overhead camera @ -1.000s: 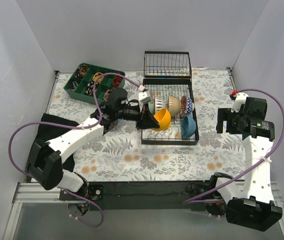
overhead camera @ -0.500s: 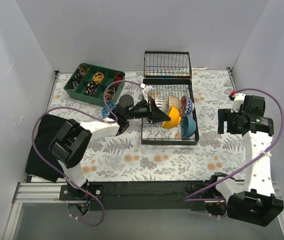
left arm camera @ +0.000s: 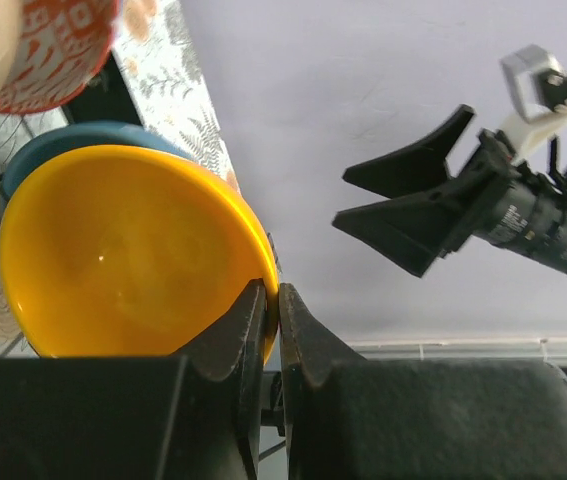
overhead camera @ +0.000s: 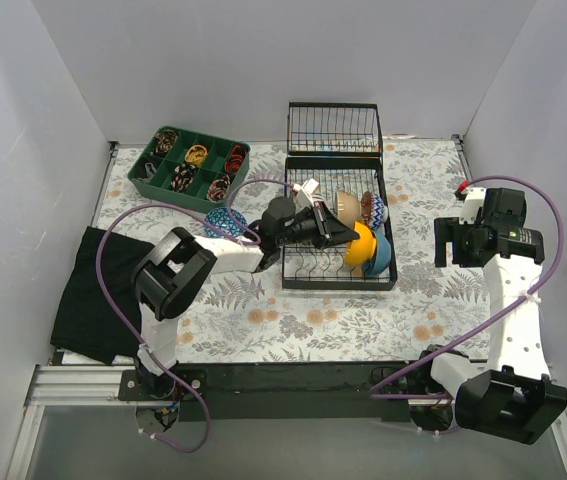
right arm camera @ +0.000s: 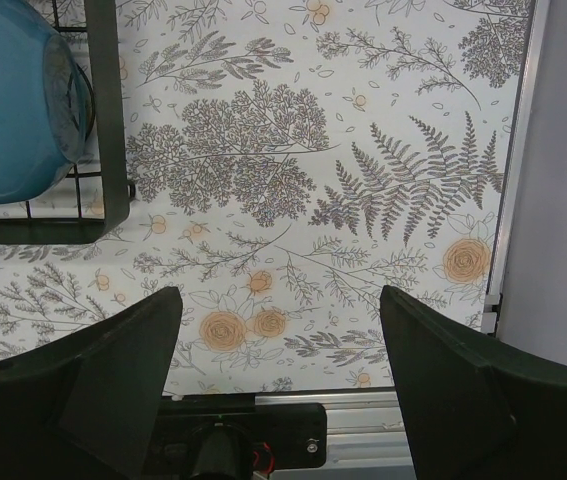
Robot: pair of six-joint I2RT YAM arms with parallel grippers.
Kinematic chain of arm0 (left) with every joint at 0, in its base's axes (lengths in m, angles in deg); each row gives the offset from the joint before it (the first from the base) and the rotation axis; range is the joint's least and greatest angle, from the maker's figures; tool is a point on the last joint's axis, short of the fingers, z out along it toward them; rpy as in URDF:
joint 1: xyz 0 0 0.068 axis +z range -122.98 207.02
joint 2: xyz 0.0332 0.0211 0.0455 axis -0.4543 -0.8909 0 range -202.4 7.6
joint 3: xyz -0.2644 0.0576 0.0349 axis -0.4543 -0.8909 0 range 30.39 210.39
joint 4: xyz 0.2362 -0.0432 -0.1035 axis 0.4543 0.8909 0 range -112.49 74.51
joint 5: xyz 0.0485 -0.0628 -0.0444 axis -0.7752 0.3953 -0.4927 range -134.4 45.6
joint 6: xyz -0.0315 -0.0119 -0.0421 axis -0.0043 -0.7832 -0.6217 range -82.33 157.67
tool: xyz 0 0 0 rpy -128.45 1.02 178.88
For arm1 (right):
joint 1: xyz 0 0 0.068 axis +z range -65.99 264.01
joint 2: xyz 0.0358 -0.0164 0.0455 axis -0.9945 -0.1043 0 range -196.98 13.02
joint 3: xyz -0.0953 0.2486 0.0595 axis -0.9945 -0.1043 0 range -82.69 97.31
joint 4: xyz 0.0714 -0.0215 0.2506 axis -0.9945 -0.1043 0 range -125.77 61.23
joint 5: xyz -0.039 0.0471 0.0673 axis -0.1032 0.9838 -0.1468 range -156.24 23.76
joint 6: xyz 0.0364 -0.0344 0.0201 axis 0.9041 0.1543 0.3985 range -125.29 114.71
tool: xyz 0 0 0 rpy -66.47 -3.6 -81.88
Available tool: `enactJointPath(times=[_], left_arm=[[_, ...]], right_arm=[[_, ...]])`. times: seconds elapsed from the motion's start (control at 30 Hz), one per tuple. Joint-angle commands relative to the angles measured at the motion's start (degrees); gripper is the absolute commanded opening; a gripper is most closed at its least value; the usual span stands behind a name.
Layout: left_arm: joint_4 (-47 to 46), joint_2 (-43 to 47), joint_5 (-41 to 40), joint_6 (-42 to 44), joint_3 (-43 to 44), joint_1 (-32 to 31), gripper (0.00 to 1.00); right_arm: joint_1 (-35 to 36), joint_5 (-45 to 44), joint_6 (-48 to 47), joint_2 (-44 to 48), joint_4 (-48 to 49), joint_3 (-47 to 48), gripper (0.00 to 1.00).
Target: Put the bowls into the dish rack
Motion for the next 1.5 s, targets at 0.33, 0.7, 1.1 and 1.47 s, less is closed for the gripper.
enactJointPath(times=[0.33, 0.7, 1.1, 1.47], left_arm=[[2.95, -5.54, -5.47, -12.81, 1.4, -0.9, 0.0], [5.51, -2.64, -6.01, -11.58, -1.94, -0.9, 0.0], [17.16, 8.16, -3.2, 4.14, -1.59, -0.81, 0.63], [53.73, 17.31, -4.68, 35.68, 5.16, 3.4, 0.71]], right_arm=[[-0.16, 0.22, -0.47, -2.57, 0.62, 1.57, 0.88], [-0.25, 0.74, -0.39, -2.75, 0.62, 2.36, 0.88], [-0.16, 2.59, 0.67, 1.03, 1.94, 0.34, 0.88], [-0.25, 3.56, 1.2, 5.78, 1.76, 0.43, 0.89]])
